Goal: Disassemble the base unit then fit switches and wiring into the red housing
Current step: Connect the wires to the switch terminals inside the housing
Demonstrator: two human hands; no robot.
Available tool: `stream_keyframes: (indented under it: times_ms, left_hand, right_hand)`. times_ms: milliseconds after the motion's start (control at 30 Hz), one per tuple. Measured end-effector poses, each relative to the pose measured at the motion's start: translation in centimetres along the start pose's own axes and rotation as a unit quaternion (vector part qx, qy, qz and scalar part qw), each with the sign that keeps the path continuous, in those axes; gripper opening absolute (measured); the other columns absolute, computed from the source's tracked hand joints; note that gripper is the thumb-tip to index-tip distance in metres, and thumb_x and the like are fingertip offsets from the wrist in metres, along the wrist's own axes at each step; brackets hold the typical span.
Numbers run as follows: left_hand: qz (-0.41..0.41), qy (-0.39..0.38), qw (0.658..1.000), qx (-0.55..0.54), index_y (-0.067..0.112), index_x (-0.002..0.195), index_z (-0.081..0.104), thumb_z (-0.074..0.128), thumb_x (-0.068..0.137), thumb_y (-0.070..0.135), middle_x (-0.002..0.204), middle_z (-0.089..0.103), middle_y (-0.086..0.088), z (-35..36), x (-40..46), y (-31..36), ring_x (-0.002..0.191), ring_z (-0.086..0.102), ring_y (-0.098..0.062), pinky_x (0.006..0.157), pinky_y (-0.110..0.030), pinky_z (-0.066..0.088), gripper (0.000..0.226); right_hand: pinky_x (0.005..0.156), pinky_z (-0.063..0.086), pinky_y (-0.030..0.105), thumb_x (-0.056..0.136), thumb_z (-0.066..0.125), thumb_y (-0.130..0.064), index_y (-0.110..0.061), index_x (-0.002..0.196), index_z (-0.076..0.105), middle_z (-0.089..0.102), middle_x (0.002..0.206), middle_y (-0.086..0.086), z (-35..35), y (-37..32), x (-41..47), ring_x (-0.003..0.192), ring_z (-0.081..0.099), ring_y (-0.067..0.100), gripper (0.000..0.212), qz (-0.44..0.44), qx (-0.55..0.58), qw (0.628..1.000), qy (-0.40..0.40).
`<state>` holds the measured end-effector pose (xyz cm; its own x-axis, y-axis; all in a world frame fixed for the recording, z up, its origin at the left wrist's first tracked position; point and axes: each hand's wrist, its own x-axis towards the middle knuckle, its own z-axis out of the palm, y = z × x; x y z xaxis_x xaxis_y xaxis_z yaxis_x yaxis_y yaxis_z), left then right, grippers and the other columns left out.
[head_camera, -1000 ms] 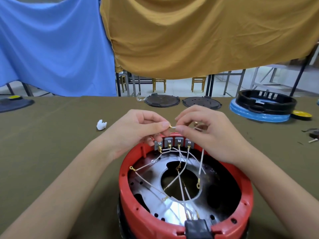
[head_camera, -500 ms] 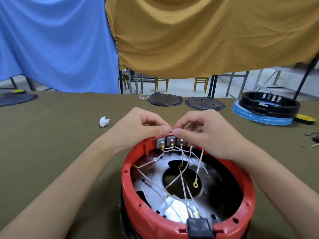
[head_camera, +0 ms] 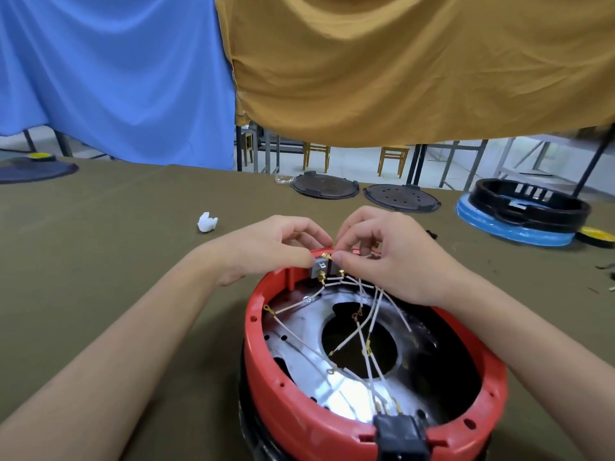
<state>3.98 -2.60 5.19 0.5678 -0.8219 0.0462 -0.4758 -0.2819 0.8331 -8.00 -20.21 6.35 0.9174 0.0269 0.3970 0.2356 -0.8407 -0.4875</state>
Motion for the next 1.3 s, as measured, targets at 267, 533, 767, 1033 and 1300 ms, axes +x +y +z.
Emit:
stream_keyframes:
  times_ms: [267, 533, 767, 1033, 1300]
  left_hand:
    - [0.03, 0.004, 0.999, 0.025, 0.028, 0.11, 0.068, 0.071, 0.086, 0.015, 0.102, 0.072, 0.004, -0.1, 0.26, -0.45, 0.09, 0.071, -0.013, 0.089, -0.045, 0.058, 0.027]
    - [0.048, 0.014, 0.997, 0.059, 0.024, 0.11, 0.066, 0.072, 0.086, 0.009, 0.103, 0.07, 0.003, 0.22, 0.34, -0.39, 0.093, 0.069, -0.017, 0.089, -0.043, 0.057, 0.029]
    - [0.058, 0.011, 0.996, 0.068, 0.025, 0.11, 0.066, 0.07, 0.073, 0.027, 0.108, 0.071, 0.002, 0.34, 0.31, -0.23, 0.097, 0.068, -0.016, 0.091, -0.04, 0.057, 0.037]
    - [0.067, 0.017, 0.995, 0.067, 0.025, 0.108, 0.066, 0.07, 0.072, 0.027, 0.102, 0.072, 0.002, 0.35, 0.48, -0.47, 0.094, 0.068, -0.015, 0.085, -0.033, 0.059, 0.036]
    - [0.074, 0.023, 0.993, 0.086, 0.026, 0.108, 0.066, 0.073, 0.074, 0.027, 0.102, 0.072, 0.005, 0.31, 0.49, -0.55, 0.092, 0.067, -0.011, 0.076, -0.024, 0.057, 0.035]
  right_hand:
    - [0.065, 0.038, 0.009, 0.082, 0.075, -0.025, -0.022, 0.071, 0.074, 0.059, 0.091, -0.015, 0.31, 0.08, -0.58, 0.069, 0.052, 0.001, 0.012, 0.014, -0.013, 1.0, -0.012]
    - [0.064, 0.038, 0.01, 0.083, 0.075, -0.024, -0.018, 0.073, 0.074, 0.06, 0.092, -0.014, 0.48, 0.15, -0.62, 0.066, 0.052, 0.003, 0.012, 0.024, -0.014, 0.999, -0.021]
    - [0.062, 0.039, 0.012, 0.084, 0.075, -0.028, -0.021, 0.073, 0.074, 0.06, 0.092, -0.015, 0.6, 0.38, -0.45, 0.066, 0.053, 0.005, 0.013, 0.027, -0.015, 0.999, -0.017]
    - [0.061, 0.036, 0.011, 0.086, 0.073, -0.028, -0.019, 0.075, 0.074, 0.059, 0.092, -0.013, 0.75, 0.62, -0.34, 0.063, 0.051, 0.001, 0.014, 0.033, -0.006, 0.999, -0.03]
    - [0.065, 0.039, 0.012, 0.086, 0.073, -0.031, -0.024, 0.076, 0.074, 0.058, 0.093, -0.016, 0.9, 0.52, -0.36, 0.07, 0.053, 0.001, 0.011, 0.033, -0.018, 0.999, -0.037]
